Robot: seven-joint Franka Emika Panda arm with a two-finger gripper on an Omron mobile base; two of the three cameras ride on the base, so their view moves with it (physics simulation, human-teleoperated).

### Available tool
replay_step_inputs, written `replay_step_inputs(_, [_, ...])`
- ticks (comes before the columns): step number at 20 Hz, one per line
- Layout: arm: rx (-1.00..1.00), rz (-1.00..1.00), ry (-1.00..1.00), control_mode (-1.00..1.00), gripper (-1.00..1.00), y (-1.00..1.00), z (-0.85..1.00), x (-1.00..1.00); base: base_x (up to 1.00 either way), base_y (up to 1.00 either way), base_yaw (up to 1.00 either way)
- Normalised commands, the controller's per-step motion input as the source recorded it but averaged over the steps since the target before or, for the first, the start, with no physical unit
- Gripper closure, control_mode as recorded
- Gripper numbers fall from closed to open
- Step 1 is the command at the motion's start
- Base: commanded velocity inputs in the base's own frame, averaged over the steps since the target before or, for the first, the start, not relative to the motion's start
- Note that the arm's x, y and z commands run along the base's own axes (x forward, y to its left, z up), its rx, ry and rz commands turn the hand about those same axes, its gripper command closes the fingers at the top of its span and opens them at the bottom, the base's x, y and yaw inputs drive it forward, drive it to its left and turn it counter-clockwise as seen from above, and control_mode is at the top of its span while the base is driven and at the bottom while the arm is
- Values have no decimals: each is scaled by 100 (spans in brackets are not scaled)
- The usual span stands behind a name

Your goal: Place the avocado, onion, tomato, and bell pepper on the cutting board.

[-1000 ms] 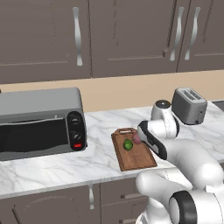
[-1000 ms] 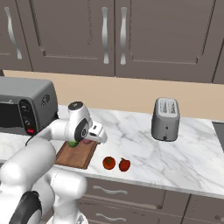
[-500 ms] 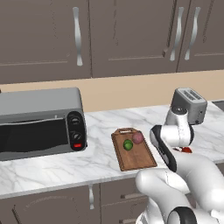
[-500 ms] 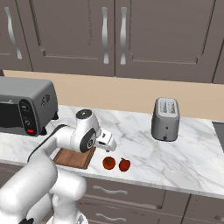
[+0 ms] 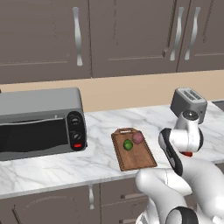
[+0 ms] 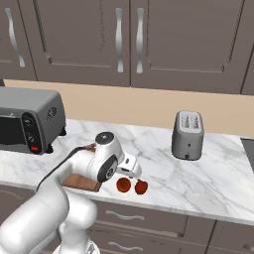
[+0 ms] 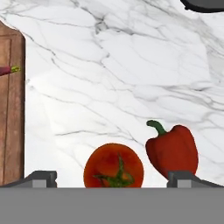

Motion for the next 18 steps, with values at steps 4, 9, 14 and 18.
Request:
replay_step_inputs(4, [0,-3,0,-100,-100,0,-14,0,0,0,0])
replay_step_inputs(9, [0,-7,3,-100,-100,0,-6,-3,0,0,0])
replay_step_inputs(14, [0,-12,6,-100,-100,0,-3,-4,0,0,0])
replay_step_inputs(18, [0,-12,8,-100,-100,0,-9,-3,0,0,0])
